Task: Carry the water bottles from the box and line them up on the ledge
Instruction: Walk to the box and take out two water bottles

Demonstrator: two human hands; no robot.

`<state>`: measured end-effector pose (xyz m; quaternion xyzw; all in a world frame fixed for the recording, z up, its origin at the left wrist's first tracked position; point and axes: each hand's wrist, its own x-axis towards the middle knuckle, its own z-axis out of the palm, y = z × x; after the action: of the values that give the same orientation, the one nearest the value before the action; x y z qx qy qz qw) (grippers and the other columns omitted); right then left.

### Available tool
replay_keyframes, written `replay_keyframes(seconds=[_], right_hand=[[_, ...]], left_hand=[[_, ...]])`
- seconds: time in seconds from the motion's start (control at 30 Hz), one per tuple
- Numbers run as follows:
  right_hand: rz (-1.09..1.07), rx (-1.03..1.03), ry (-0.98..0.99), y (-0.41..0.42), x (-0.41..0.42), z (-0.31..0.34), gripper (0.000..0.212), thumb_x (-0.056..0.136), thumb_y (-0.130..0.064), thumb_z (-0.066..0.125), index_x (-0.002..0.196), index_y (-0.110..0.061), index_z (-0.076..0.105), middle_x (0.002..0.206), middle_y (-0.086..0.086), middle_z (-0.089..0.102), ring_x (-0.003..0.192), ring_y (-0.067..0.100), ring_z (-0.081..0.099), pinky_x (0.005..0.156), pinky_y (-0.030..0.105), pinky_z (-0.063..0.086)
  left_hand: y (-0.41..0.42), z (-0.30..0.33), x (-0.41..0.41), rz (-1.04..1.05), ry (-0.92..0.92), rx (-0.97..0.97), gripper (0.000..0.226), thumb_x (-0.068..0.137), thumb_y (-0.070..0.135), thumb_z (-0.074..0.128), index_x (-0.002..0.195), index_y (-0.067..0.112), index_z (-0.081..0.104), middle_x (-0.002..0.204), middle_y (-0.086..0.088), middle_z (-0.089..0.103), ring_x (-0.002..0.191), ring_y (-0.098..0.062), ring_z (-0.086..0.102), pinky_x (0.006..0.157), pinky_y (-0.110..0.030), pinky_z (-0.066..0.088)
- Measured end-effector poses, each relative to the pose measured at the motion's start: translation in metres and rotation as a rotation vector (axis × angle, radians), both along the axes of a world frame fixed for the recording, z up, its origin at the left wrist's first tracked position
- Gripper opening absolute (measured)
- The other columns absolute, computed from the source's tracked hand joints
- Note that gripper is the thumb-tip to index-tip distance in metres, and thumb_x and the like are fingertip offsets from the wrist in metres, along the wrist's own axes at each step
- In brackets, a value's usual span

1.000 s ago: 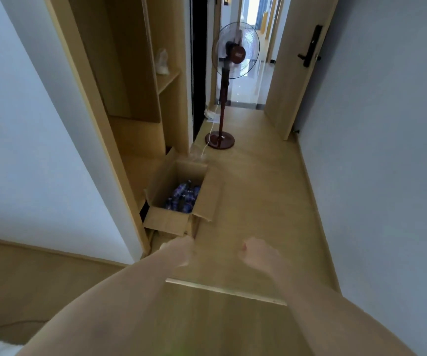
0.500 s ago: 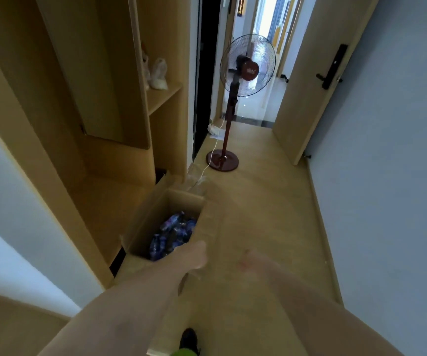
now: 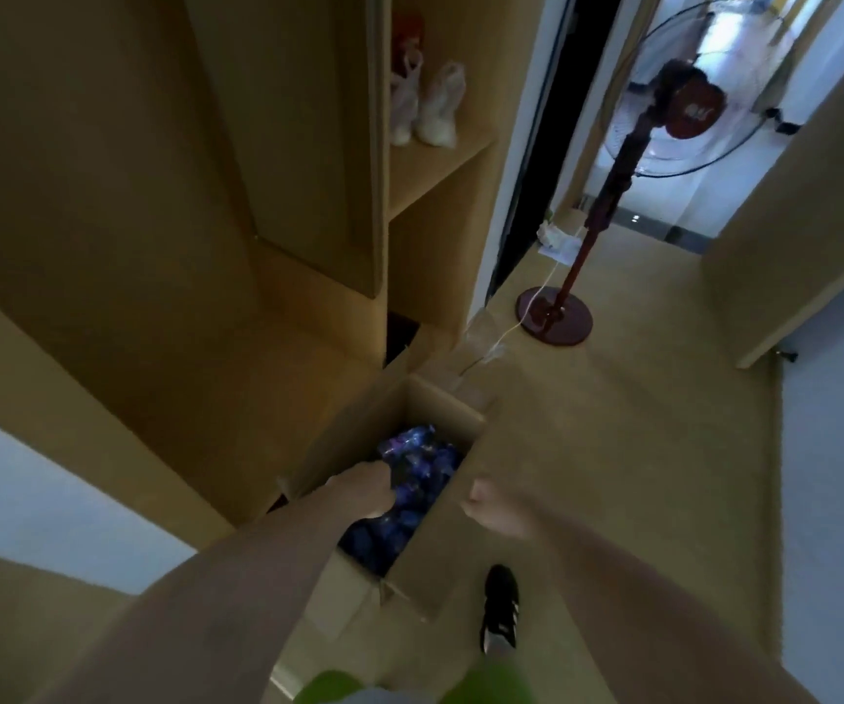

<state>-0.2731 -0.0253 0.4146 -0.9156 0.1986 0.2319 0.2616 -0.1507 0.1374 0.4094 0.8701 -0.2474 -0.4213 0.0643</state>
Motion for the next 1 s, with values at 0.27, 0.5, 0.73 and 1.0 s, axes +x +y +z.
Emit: replay_keyframes(seconds=[0.27, 0.5, 0.73, 1.0], right_hand=[[0.311, 0.089, 0.21, -0.072, 0.125, -0.034, 0.047, 0.098, -0.02, 0.045, 0.056, -0.019, 0.025, 0.05, -0.001, 0.022, 0.044, 0.014, 0.018, 0.053, 0.033, 0.018], [0.561, 0.071, 0.296, -0.108, 0.196, -0.048, 0.045, 0.1, -0.018, 0.041, 0.058, -0.016, 0.024, 0.05, 0.0, 0.022, 0.044, 0.015, 0.018, 0.063, 0.033, 0.027], [0.789, -0.041, 0.362, -0.088, 0.229, -0.103, 0.036, 0.101, -0.024, 0.04, 0.066, -0.016, 0.034, 0.063, 0.002, 0.035, 0.054, 0.017, 0.034, 0.067, 0.034, 0.037], [1.007, -0.098, 0.369, -0.074, 0.246, -0.206, 0.025, 0.101, -0.026, 0.043, 0.118, -0.01, 0.053, 0.124, 0.009, 0.05, 0.114, 0.03, 0.05, 0.095, 0.046, 0.046]], left_hand=[[-0.04, -0.03, 0.058, 0.407, 0.06, 0.063, 0.027, 0.098, 0.014, 0.04, 0.113, -0.003, 0.055, 0.114, -0.022, 0.059, 0.091, -0.028, 0.057, 0.079, -0.036, 0.046], [-0.082, -0.04, 0.075, 0.608, 0.058, 0.096, 0.019, 0.097, 0.019, 0.04, 0.108, 0.013, 0.054, 0.108, -0.009, 0.059, 0.093, -0.025, 0.057, 0.076, -0.035, 0.045], [-0.081, -0.096, 0.077, 0.758, 0.091, 0.131, 0.029, 0.098, 0.021, 0.042, 0.122, 0.013, 0.057, 0.113, -0.009, 0.062, 0.101, -0.029, 0.061, 0.082, -0.036, 0.048], [-0.069, -0.197, 0.062, 0.996, 0.208, 0.067, 0.029, 0.099, 0.023, 0.043, 0.118, 0.006, 0.057, 0.117, -0.017, 0.061, 0.103, -0.032, 0.059, 0.081, -0.037, 0.046]])
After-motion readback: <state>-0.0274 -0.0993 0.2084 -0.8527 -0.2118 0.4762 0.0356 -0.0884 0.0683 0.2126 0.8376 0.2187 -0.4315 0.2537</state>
